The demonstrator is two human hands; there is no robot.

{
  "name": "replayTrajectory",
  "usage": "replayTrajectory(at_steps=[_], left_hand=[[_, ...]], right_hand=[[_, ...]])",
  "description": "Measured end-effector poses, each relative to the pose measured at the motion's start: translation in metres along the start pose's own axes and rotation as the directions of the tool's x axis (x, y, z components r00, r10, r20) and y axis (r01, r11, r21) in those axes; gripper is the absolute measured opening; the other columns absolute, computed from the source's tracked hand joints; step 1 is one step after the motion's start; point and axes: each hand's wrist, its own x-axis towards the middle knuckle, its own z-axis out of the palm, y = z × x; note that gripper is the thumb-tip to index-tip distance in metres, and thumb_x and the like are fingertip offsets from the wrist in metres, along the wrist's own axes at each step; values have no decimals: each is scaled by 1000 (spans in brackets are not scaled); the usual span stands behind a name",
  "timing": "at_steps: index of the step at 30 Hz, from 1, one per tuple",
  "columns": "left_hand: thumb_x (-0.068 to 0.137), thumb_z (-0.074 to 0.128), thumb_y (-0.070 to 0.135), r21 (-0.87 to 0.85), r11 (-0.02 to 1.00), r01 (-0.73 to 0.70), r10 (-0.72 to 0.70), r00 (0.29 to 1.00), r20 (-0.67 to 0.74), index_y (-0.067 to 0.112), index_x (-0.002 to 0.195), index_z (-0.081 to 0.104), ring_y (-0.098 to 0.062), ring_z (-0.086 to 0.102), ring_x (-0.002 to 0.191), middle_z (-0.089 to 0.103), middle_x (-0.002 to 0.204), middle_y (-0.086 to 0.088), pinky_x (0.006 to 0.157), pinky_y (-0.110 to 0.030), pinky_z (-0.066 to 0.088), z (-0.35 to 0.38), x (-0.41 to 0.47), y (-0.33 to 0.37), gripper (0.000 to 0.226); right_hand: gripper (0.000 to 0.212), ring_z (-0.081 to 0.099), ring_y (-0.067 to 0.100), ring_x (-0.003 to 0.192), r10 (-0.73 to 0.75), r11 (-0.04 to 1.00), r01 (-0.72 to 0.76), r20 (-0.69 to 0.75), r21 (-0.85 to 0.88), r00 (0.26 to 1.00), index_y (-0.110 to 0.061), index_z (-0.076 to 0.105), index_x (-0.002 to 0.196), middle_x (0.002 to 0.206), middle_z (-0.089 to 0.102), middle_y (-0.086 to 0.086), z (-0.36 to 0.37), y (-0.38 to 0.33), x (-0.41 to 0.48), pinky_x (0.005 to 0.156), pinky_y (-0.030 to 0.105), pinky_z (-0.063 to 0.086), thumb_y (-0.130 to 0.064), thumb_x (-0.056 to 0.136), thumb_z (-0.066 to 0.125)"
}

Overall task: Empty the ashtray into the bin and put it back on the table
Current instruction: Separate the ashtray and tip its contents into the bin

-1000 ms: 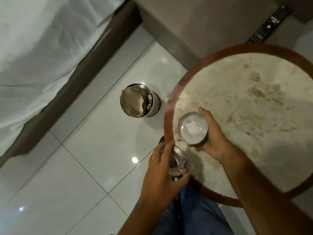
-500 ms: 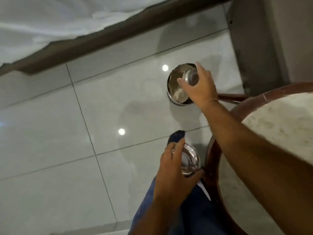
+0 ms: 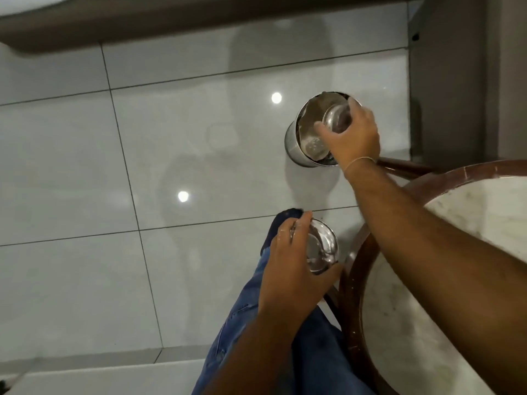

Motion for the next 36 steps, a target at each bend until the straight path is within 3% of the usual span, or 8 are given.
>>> replayTrajectory(at_steps=[6,10,16,19,21,30,34,36], left_hand=[[79,82,59,-4,1000,28,-28,999,-27,45,163,22,-16,39,151,34,166,10,118,-44,47,-9,11,-14,104],[79,83,57,33,999,16,-15,1000,-13,40,164,25,-17,40,149,38,164,8,120,-37,42,-11,15,-15,104],[77,85,58,48,999,9,-6,999,-48,39,164,26,-15,46,144,42,159,7,114,-33,46,-15,29,-11,106],[79,87,53,76,997,-13,16,999,-41,31,165,28,-19,47,144,43,160,1,116,-36,46,-16,32,-7,106],[79,87,52,90,996,-25,29,999,-44,29,165,29,-18,47,144,44,159,0,116,-32,45,-18,34,-3,106],[80,87,52,57,998,1,2,998,-56,30,165,29,-13,47,141,44,159,4,112,-26,40,-16,40,2,105],[80,86,54,71,997,-21,27,997,-79,30,165,29,-11,48,140,44,159,3,108,-25,41,-16,39,7,105],[79,86,56,64,998,-13,18,996,-88,32,165,29,-6,47,135,45,159,4,107,-25,41,-17,40,7,105]], right_hand=[[87,60,21,135,-176,978,209,-467,19,866,-35,52,155,154,59,4,-16,-19,27,95,26,56,-71,82,80],[90,52,28,150,29,998,-27,28,-57,999,-25,41,167,163,51,6,4,5,12,118,41,53,-54,94,82],[80,68,22,124,-183,974,227,-628,-11,756,-30,61,146,141,68,2,-22,-20,24,83,6,43,-70,80,80],[83,62,29,137,-54,998,58,-142,23,988,-28,53,159,153,60,7,3,-4,12,100,34,61,-54,87,85],[86,57,30,145,58,998,-56,58,-23,997,-28,45,165,160,54,7,8,11,12,114,40,55,-50,92,84],[60,77,25,95,-66,908,316,-651,276,756,-7,78,106,105,80,10,-72,-39,-3,77,34,67,-61,80,82],[77,59,25,144,138,967,-123,-51,221,989,-19,52,160,156,61,5,-40,-17,-10,114,33,55,-46,96,83],[69,64,19,136,106,976,-93,-53,197,993,-26,58,154,148,65,1,-36,-10,-3,107,31,59,-51,95,81]])
